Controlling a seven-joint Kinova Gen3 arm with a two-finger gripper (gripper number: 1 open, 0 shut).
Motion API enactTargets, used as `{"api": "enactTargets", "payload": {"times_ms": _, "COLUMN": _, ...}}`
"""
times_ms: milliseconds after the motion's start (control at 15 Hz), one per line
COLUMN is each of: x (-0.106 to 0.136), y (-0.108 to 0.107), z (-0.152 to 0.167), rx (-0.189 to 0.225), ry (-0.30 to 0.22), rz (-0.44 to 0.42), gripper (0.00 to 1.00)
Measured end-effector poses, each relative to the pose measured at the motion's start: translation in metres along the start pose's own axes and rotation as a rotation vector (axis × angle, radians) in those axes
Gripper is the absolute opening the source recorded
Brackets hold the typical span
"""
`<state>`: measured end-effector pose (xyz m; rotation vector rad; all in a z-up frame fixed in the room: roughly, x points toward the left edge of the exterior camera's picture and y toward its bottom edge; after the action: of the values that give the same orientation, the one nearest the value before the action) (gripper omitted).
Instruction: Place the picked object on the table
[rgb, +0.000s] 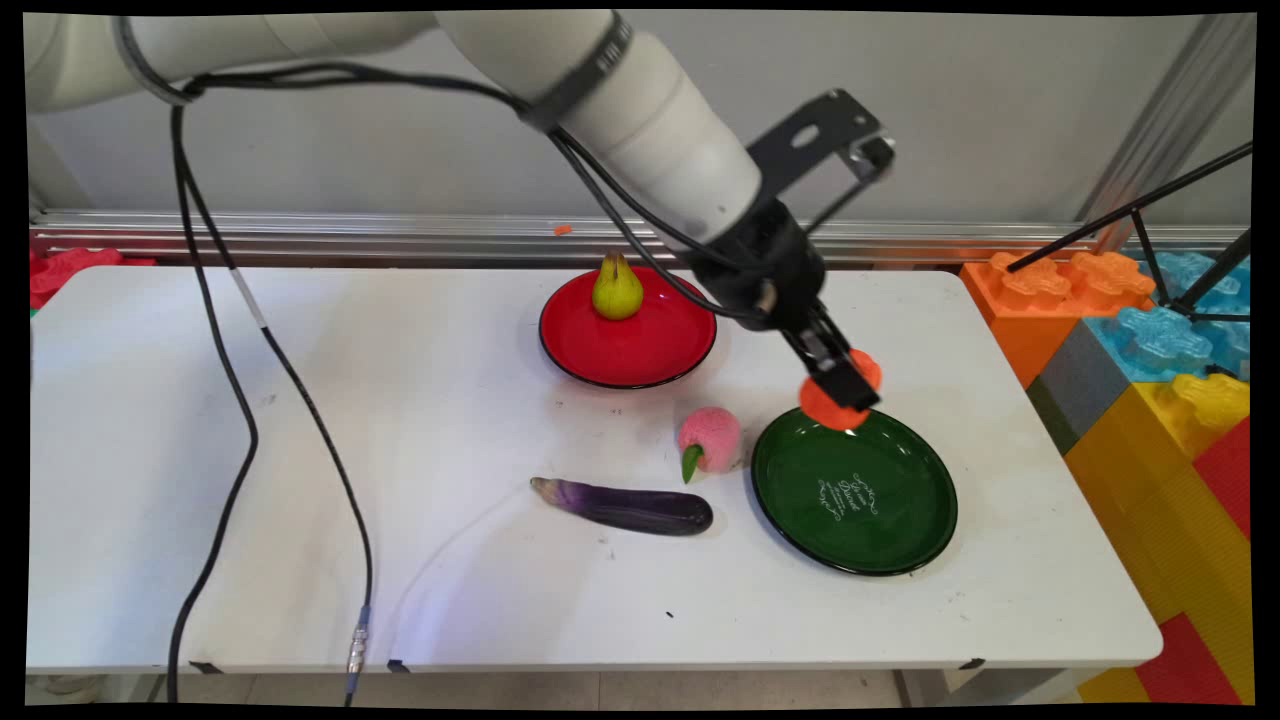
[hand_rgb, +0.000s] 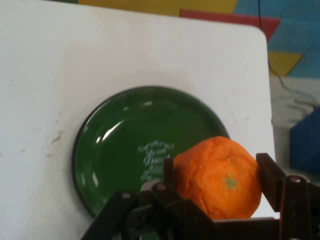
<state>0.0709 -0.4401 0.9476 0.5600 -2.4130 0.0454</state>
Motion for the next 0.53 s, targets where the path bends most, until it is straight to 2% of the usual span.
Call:
{"api": "enactTargets", "payload": {"times_ms": 267, "x": -0.01, "y": -0.011, "z": -0.032, "rx": 0.034, "ry": -0.039, "rz": 0.046, "gripper": 0.0}}
{"api": "enactTargets", "payload": {"times_ms": 533, "x": -0.031, "y": -0.027, "z": -0.051, "rx": 0.07, "ry": -0.048, "rz": 0.037, "gripper": 0.0}}
